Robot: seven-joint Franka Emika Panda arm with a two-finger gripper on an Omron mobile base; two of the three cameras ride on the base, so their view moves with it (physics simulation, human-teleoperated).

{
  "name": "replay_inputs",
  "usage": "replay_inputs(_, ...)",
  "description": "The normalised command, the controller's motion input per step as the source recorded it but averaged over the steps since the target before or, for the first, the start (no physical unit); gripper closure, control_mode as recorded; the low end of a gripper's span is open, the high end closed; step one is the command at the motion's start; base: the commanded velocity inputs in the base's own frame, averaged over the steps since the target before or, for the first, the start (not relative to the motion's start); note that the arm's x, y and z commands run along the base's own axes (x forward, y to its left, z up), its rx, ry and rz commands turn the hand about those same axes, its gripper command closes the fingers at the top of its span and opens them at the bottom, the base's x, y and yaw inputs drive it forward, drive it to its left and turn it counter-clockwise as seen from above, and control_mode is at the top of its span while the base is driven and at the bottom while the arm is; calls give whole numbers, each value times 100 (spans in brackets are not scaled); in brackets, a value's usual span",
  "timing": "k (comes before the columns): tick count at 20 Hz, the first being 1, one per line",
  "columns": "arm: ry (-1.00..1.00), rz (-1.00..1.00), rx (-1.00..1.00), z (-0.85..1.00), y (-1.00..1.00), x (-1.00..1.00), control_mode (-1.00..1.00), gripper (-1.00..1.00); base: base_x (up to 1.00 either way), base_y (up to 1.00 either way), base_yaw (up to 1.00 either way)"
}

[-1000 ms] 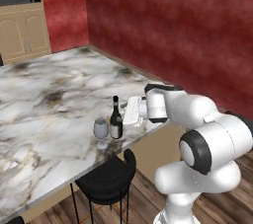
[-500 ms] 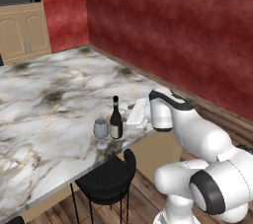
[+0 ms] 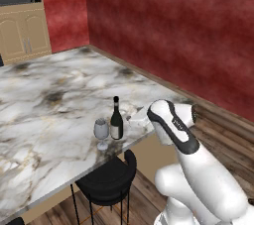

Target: There is a wine glass and glass cup on the dining counter. Place the wine bottle next to the wine glass and the juice bottle next to the glass cup.

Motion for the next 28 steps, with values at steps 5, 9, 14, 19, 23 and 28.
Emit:
replay_inputs(5,21,-16,0,45,-9,-41,-100,-100,0,0,0)
replay_inputs(9,26,-14,-1,46,-11,-39,-100,-100,0,0,0)
replay_inputs(14,19,-12,-7,34,-16,-50,-100,-100,0,0,0)
replay_inputs(19,20,-10,-13,32,-16,-49,-100,-100,0,0,0)
replay_inputs(23,5,-4,-14,18,-22,-64,-100,-100,0,0,0)
replay_inputs(28,0,-7,-14,7,-18,-73,-100,-100,0,0,0)
